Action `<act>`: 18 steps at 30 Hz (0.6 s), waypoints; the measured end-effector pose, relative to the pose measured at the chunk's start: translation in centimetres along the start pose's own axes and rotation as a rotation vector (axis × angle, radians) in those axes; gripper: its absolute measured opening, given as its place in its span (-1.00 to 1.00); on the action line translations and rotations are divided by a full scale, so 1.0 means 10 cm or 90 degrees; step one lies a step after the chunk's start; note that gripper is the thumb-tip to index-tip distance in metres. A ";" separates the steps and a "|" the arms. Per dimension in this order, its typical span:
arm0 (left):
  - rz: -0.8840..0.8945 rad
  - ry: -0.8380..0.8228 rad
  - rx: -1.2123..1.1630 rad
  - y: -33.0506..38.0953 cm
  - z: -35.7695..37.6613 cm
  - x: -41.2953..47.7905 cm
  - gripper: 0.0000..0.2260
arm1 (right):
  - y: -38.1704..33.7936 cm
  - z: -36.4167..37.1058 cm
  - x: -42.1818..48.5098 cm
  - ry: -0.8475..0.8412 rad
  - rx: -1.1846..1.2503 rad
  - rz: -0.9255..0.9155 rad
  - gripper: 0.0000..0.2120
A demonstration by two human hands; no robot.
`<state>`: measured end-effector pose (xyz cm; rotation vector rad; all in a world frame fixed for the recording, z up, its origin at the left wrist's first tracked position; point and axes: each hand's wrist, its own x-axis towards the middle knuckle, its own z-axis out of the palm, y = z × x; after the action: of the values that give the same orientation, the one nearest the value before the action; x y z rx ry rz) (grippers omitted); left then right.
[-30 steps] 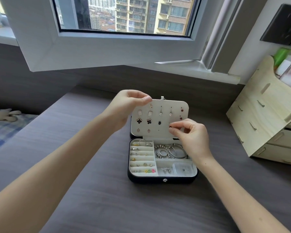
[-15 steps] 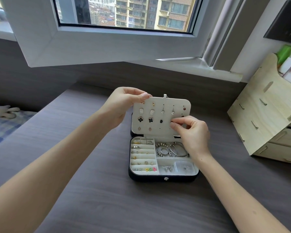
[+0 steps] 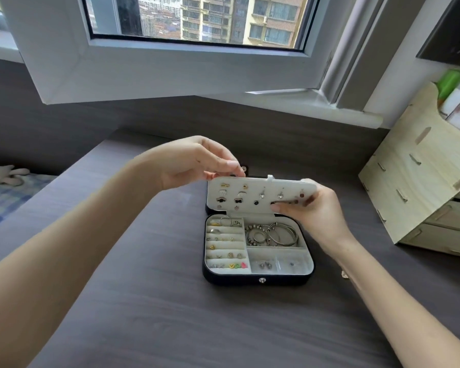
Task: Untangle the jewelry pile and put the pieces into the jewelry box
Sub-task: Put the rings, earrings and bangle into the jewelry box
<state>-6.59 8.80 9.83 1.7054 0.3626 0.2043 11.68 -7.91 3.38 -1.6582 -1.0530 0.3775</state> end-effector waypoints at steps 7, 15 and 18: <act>-0.084 0.016 0.224 -0.04 0.13 0.32 -0.96 | 0.20 -0.02 -0.11 0.021 -0.174 -0.296 -0.81; -0.109 -0.150 0.218 -0.26 0.30 0.65 -0.94 | 0.33 0.00 -0.12 0.081 -0.276 -0.421 -0.86; -0.095 -0.186 0.194 -0.32 0.35 0.73 -0.94 | 0.32 0.01 -0.12 0.090 -0.278 -0.414 -0.89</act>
<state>0.97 8.50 5.55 1.9654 0.3123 -0.2202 12.35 -8.86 0.11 -1.5677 -1.5617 -0.4156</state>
